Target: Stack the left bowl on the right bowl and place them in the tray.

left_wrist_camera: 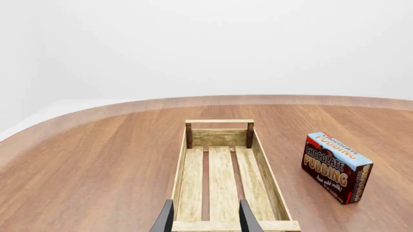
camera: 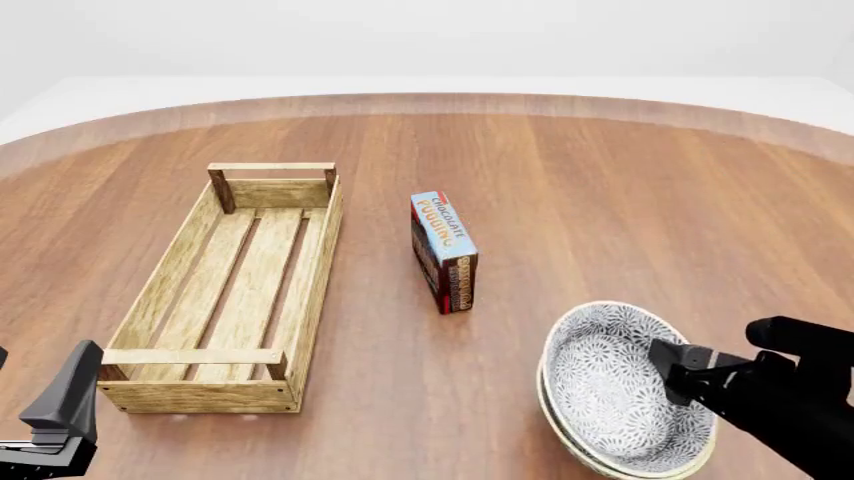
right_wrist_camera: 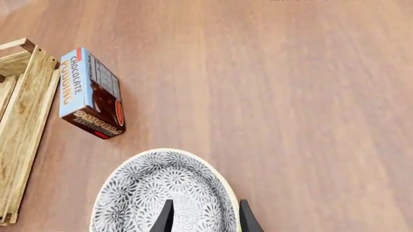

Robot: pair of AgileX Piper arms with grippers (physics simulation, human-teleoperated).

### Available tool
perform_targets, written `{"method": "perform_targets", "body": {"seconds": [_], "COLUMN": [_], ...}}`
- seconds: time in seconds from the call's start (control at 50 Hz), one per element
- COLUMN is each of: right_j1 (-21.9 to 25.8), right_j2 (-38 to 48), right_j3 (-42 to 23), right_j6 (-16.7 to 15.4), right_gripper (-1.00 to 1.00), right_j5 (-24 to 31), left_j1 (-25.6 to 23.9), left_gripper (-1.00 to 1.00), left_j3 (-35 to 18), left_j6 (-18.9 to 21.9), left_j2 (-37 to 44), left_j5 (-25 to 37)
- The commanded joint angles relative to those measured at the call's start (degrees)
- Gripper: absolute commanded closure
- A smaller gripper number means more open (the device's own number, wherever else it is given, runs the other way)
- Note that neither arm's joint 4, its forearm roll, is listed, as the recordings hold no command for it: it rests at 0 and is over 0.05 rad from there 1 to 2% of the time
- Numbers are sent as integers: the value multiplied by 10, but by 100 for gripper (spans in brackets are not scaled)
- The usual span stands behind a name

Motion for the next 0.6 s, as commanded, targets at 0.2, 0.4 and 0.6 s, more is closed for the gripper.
{"method": "perform_targets", "body": {"seconds": [0.2,0.4,0.6], "right_j1": [-29,-71,-55], "right_j2": [54,69,104], "right_j3": [-25,-68,-39], "right_j6": [-47,-112,-124], "right_gripper": [-100,-100,-100], "right_j5": [19,77,42], "left_j1": [0,0,0], "left_gripper": [-100,-100,-100], "left_j3": [0,0,0], "left_j6": [0,0,0], "left_j2": [0,0,0], "left_j5": [0,0,0]}}
